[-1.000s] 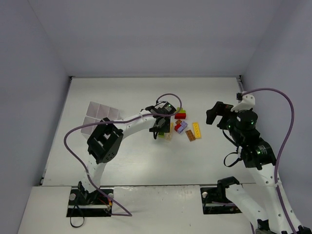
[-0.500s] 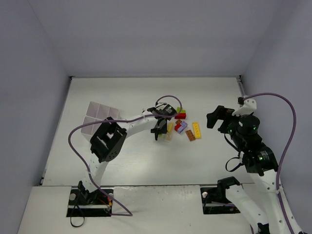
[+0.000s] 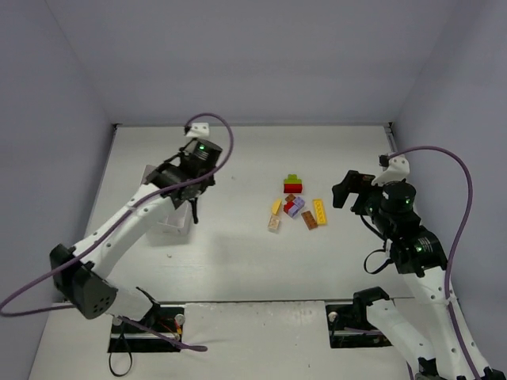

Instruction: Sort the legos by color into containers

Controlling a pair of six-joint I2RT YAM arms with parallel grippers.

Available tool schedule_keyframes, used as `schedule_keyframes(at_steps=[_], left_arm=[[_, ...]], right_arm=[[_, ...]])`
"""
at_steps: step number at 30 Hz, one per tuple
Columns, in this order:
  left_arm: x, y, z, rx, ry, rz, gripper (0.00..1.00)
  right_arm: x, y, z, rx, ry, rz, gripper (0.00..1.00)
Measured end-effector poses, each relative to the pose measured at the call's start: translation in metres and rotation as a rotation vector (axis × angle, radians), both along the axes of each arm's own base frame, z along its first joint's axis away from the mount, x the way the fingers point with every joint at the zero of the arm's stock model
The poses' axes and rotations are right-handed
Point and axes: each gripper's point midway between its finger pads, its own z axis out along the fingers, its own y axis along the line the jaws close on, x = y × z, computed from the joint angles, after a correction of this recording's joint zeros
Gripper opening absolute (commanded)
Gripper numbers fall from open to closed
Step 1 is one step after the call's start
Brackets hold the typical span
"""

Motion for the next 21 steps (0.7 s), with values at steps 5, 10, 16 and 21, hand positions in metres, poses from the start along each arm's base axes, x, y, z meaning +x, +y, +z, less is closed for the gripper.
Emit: schedule_keyframes(at_steps=[5,10,16,21], left_arm=[[-0.008,0.096,0.013,0.076,-0.021,0.161,0.05],[-0.025,0.144,-0.007,0.152,0.036,0.226,0.05],[-0.031,0.18,-0.026,0.202,0.103,0.287,0.05],[-0.029,0.195,-0.039,0.209,0.134,0.312,0.05]], right_arm=[[0.002,0.005,-0.005,-0.005,0.02,0.026,1.0],[0.002,0.007,-0.006,-0.002,0.025,0.038,1.0],[0.001,0.009,-0.006,0.004,0.026,0.052,1.0],[0.0,0.01,-0.005,0.006,0.022,0.056,1.0]])
